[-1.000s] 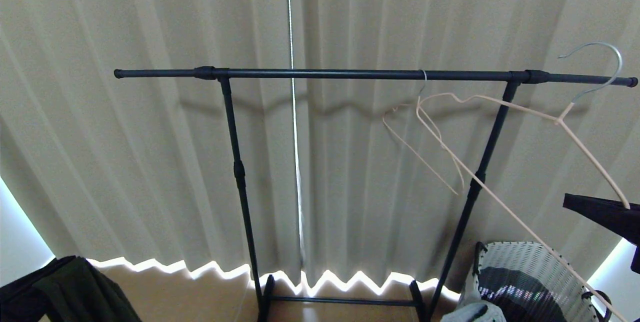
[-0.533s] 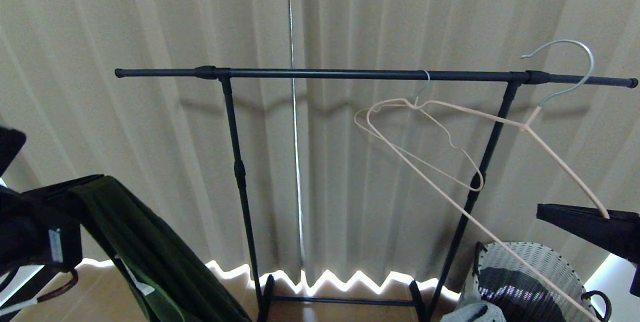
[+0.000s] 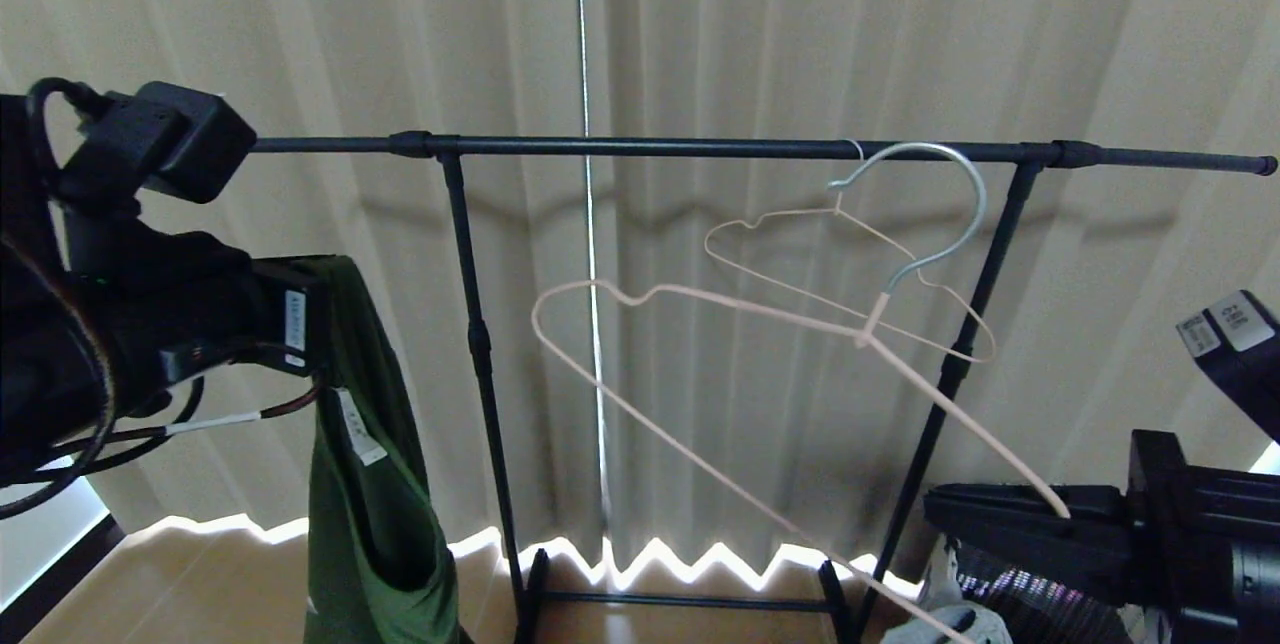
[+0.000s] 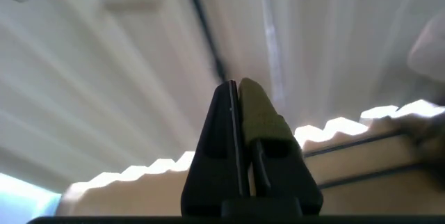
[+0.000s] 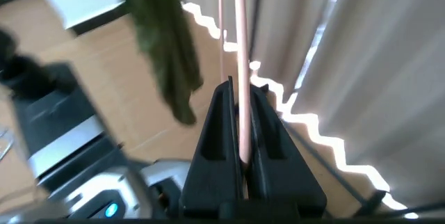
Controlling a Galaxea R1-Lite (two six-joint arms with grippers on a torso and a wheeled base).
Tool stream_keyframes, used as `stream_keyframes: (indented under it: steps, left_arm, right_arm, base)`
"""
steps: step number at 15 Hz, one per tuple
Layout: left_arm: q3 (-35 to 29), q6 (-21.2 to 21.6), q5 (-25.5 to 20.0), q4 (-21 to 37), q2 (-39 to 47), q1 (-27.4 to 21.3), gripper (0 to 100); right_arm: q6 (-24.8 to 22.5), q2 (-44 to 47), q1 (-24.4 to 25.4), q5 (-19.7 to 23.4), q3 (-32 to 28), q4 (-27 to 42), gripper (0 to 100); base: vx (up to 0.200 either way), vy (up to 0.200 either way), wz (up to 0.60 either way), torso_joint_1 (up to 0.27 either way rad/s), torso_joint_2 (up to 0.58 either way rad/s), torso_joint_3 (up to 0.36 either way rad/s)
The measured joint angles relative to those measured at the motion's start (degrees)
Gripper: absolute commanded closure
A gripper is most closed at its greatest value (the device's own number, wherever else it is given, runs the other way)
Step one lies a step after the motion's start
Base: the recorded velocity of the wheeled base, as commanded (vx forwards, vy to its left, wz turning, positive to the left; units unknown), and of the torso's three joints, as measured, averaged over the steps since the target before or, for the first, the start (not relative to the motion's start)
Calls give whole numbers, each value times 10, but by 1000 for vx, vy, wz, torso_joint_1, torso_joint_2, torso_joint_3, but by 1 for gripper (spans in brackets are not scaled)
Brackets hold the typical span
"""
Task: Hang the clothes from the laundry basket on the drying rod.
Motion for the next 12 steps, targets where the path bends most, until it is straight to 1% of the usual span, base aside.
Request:
stream_keyframes:
  steps: [1,2,3,6,12]
  left_arm:
    - [-11,-27,0,0,18,-14,100]
    - [-19,-45,1,0,32,-25,100]
    - [-23,-50,4,0,43,-32,100]
    - [-27,-50,33,0,59,-37,100]
    - [-28,-49,36,-2,66,-41,100]
  right_arm:
    - [3,8,14,0,0,-1,100]
    - [9,15,27,0,-1,-3,100]
    - [13,21,38,0,-2,-3,100]
    - [20,33,56,0,-5,-4,100]
    - [19,57,71,0,-9,-30,100]
  base:
    - [0,0,0,0,0,0]
    - [0,0,0,0,0,0]
    - [0,0,0,0,0,0]
    - [0,0,0,0,0,0]
    - [0,0,0,0,0,0]
